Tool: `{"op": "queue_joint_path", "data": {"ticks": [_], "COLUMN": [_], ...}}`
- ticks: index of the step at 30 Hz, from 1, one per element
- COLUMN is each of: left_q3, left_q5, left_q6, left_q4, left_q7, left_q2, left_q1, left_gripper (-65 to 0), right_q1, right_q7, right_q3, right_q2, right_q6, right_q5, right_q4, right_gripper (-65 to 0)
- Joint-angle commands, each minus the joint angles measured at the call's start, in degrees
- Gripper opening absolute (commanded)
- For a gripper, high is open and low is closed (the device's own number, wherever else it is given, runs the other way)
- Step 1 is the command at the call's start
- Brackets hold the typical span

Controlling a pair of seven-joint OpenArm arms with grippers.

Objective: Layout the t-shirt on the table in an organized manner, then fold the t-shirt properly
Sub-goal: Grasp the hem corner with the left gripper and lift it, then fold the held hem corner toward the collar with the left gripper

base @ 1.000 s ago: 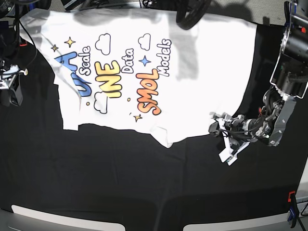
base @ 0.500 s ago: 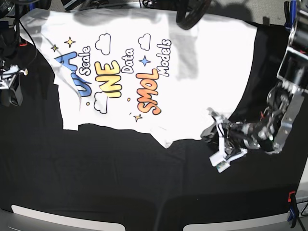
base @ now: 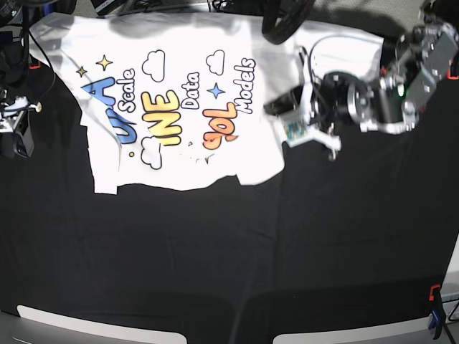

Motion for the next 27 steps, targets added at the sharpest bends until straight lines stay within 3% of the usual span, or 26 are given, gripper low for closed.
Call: {"op": "queue_joint_path", "data": {"ticks": [1, 12, 14, 16, 22, 25, 27], "left_q3": [-0.4, -0.4, -0.4, -0.4, -0.4, -0.4, -0.4], "left_q5": [0.2, 1.2, 1.1, 0.9, 0.5, 5.5, 9.8], "left_q6": [0.0, 0.0, 0.0, 0.1, 0.2, 0.4, 5.0], "left_q4": [1.0, 1.0, 1.0, 1.0, 1.0, 1.0, 1.0], "left_q7": [-1.0, -4.0, -4.0, -4.0, -4.1, -4.2, -4.8], "left_q2": [-0.5, 0.7, 1.0, 1.0, 1.2, 1.9, 2.4], "left_q1": [0.7, 13.1, 13.5, 13.4, 13.2, 12.5, 11.6], "left_gripper": [-65.0, -63.7, -48.8, -40.5, -39.8, -39.8, -39.8], "right_q1": [0.2, 0.3, 0.3, 0.3, 0.3, 0.3, 0.3], "right_q7": [1.1, 1.4, 1.4, 1.4, 1.4, 1.4, 1.4], "right_q3": [0.5, 0.5, 0.5, 0.5, 0.5, 0.5, 0.5], "right_q2": [1.1, 1.1, 1.1, 1.1, 1.1, 1.1, 1.1], "right_q6": [0.1, 0.3, 0.3, 0.3, 0.3, 0.3, 0.3], "right_q5": [0.7, 0.7, 0.7, 0.7, 0.7, 0.7, 0.7], "right_q4": [0.7, 0.7, 0.7, 0.7, 0.7, 0.7, 0.7], "right_gripper": [-41.1, -41.1, -41.1, -41.1, -41.1, -41.1, -41.1]}}
